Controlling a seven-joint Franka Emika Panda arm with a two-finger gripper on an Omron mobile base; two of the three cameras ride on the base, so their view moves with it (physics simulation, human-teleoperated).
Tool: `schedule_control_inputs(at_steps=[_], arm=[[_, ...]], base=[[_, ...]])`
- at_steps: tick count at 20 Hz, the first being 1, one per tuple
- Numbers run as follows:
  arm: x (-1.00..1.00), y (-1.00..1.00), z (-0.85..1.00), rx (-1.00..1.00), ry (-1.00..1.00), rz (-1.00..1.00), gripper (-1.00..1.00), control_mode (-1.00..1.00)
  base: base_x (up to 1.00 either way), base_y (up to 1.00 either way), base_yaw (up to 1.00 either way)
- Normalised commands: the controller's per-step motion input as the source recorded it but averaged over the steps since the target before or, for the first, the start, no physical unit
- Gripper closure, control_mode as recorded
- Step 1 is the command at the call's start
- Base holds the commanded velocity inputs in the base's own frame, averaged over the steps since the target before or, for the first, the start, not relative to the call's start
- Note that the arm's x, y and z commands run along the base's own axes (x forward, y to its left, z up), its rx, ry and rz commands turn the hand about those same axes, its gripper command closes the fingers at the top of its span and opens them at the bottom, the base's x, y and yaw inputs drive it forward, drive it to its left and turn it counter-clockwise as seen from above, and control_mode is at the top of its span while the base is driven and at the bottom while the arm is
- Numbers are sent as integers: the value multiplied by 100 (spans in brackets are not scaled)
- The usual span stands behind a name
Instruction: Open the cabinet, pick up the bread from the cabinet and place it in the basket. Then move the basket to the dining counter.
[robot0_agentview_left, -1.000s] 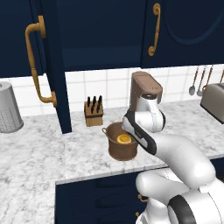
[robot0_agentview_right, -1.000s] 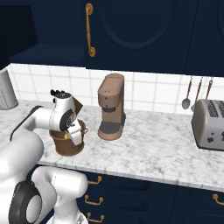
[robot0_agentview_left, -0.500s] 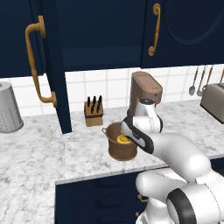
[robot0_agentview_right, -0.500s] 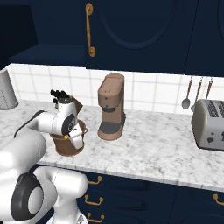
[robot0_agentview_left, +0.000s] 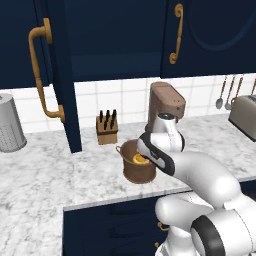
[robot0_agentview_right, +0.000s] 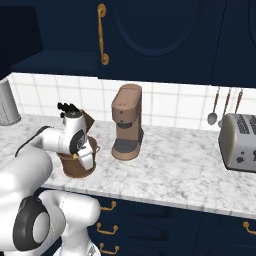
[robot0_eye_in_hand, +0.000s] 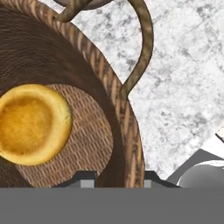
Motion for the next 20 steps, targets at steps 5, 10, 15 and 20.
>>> schedule_control_inputs(at_steps=[5, 10, 15, 20], arm=[[-3, -18, 27, -2, 7, -10, 100, -100], [-48, -64, 85, 19, -12, -10, 100, -100], [-74, -61, 76, 23, -26, -6, 100, -100], [-74, -18, 92, 0, -3, -1, 100, -100]], base=[[0, 0, 0], [0, 0, 0], [0, 0, 0], [0, 0, 0]])
